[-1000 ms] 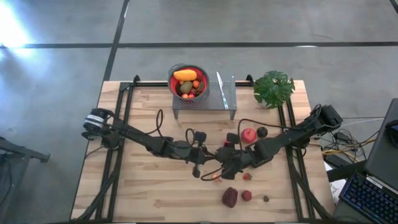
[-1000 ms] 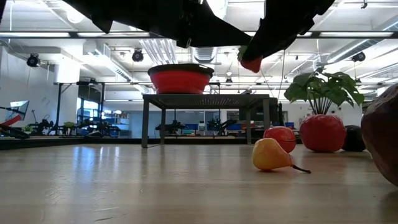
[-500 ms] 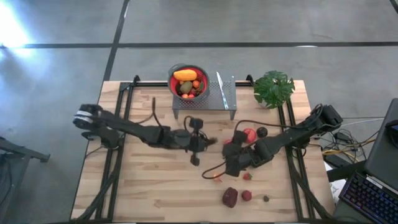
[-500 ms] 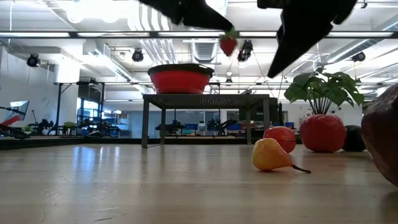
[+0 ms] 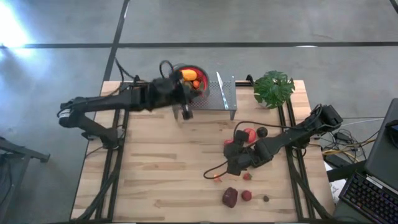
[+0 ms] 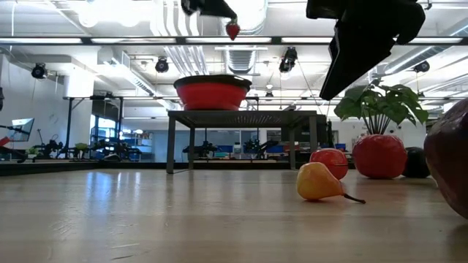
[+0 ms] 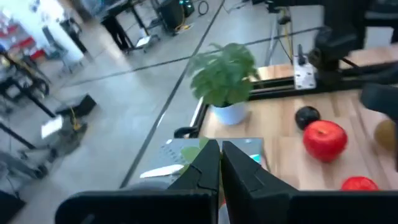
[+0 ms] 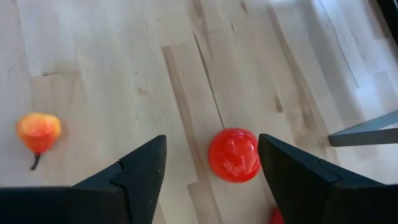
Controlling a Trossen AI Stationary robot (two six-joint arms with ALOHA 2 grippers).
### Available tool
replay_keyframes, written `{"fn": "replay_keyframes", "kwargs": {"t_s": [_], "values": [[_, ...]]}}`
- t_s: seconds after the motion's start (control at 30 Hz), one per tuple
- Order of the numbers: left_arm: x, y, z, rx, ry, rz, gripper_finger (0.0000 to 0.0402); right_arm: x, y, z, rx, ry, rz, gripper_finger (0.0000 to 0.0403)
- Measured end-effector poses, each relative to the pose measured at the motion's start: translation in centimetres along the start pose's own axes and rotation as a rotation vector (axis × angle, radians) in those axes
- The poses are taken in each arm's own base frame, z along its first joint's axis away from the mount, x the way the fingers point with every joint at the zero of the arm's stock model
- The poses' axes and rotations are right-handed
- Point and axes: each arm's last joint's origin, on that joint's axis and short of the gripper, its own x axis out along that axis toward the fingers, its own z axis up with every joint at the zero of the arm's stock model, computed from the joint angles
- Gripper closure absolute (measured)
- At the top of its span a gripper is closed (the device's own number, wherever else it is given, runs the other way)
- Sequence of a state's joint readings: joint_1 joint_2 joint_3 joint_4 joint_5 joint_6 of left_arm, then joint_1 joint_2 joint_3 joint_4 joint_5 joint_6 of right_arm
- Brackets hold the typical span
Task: Pick & Place Fruit
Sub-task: Put the top red strawberry into the red strainer bowl on the shelf, then put the yellow pear into the red strainer bowl on the shelf
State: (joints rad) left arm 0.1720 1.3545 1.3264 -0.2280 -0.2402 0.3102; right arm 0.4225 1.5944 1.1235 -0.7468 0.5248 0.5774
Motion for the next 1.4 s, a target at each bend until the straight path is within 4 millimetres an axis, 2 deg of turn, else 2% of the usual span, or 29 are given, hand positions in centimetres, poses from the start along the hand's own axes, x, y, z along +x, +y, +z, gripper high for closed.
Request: {"fn": "replay_keyframes", "kwargs": {"t_s": [0.2,0.37,0.5,0.67,0.83,1.0,1.13,1.23,1.4], "values": [[1.3,4.5,-2.4,-0.127,0.064,0.012,0.0396,0.0,0.0,-0.1,-0.001,0.0,-0.002,0.016],[2.7,7.0,-5.1,-0.196,0.169,0.055,0.0396,0.1,0.0,-0.2,-0.004,0.004,-0.005,0.015],[3.7,8.0,-6.4,-0.231,0.202,0.039,0.0396,0.2,0.0,-0.2,-0.005,0.006,-0.006,0.0145],[4.8,7.9,-7.8,-0.261,0.263,0.012,0.0391,0.3,-0.1,-0.3,-0.008,0.008,-0.008,0.0152],[5.3,7.7,-8.2,-0.282,0.289,0.007,0.0345,0.3,-0.1,-0.3,-0.013,0.009,-0.01,0.0171],[4.5,7.8,-7.6,-0.281,0.284,0.007,0.0261,0.3,-0.2,-0.2,-0.035,0.008,-0.01,0.0183],[3.1,8.1,-6.5,-0.264,0.267,-0.005,0.0202,0.3,-0.3,0.1,-0.042,0.004,-0.011,0.0196],[1.9,8.2,-6.0,-0.264,0.251,-0.007,0.0182,0.3,-0.5,0.2,-0.046,0.004,-0.014,0.0211],[-0.6,8.3,-4.7,-0.279,0.191,0.003,0.0182,0.4,-0.9,0.5,-0.048,0.003,-0.019,0.0247]]}}
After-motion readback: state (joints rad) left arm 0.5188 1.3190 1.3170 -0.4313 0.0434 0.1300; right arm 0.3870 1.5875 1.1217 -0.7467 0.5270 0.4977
